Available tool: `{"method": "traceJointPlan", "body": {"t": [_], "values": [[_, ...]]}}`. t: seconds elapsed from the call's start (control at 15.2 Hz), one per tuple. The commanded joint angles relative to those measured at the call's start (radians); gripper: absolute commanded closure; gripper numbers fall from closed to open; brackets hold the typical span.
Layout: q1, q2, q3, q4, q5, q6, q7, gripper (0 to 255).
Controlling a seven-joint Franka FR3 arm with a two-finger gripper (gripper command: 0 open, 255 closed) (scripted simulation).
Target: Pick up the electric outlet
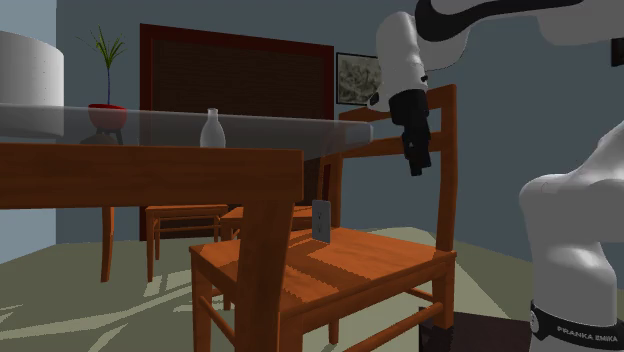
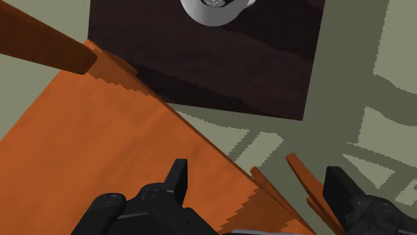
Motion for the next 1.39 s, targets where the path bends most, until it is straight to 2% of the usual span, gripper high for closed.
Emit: {"method": "traceJointPlan", "body": {"t": [0.0, 0.59, 1.32], "values": [[0.000, 0.000, 0.000, 0.000, 0.000, 0.000, 0.000, 0], [-0.108, 0.273, 0.066, 0.097, 0.023, 0.274, 0.289, 0], [-0.237, 0.582, 0.085, 0.294, -0.038, 0.496, 0.646, 0]]}}
